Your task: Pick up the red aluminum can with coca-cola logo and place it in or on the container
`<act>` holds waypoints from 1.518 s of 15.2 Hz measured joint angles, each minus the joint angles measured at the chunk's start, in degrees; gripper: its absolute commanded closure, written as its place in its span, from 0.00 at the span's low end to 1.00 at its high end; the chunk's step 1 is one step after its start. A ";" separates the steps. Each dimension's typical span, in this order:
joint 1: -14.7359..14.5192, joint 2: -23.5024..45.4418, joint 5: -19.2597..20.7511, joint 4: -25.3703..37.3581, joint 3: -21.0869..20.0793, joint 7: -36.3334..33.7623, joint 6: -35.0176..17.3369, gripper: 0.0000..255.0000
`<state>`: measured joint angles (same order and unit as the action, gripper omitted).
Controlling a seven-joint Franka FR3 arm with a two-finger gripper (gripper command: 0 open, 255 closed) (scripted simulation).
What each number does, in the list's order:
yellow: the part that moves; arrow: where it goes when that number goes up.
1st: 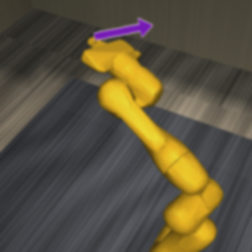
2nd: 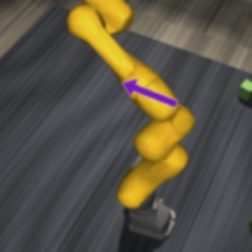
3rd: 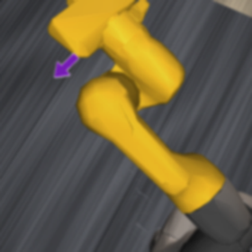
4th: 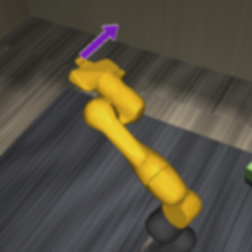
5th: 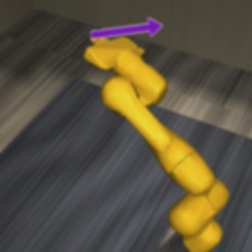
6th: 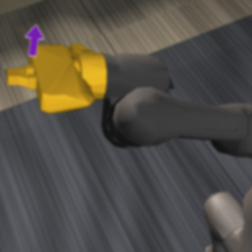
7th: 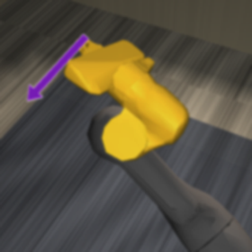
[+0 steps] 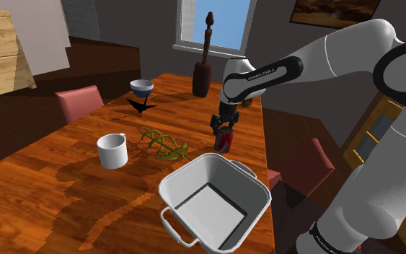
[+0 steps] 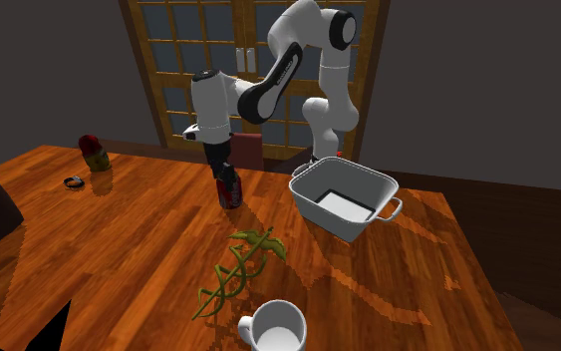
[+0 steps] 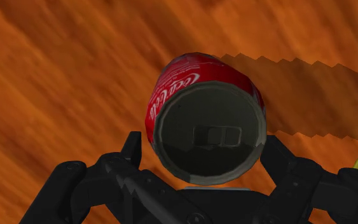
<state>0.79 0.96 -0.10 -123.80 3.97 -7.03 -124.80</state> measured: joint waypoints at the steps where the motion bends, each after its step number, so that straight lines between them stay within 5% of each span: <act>1: 0.00 0.00 0.00 -0.01 0.00 0.00 -0.01 0.00; 2: 0.00 0.00 0.00 -0.01 0.00 0.00 -0.01 1.00; 12: 0.02 -0.02 0.02 0.02 0.03 0.00 -0.03 1.00; 23: -0.03 -2.92 0.24 4.54 -0.03 -0.18 7.46 1.00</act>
<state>0.76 -1.96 0.14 -119.27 3.95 -7.22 -117.34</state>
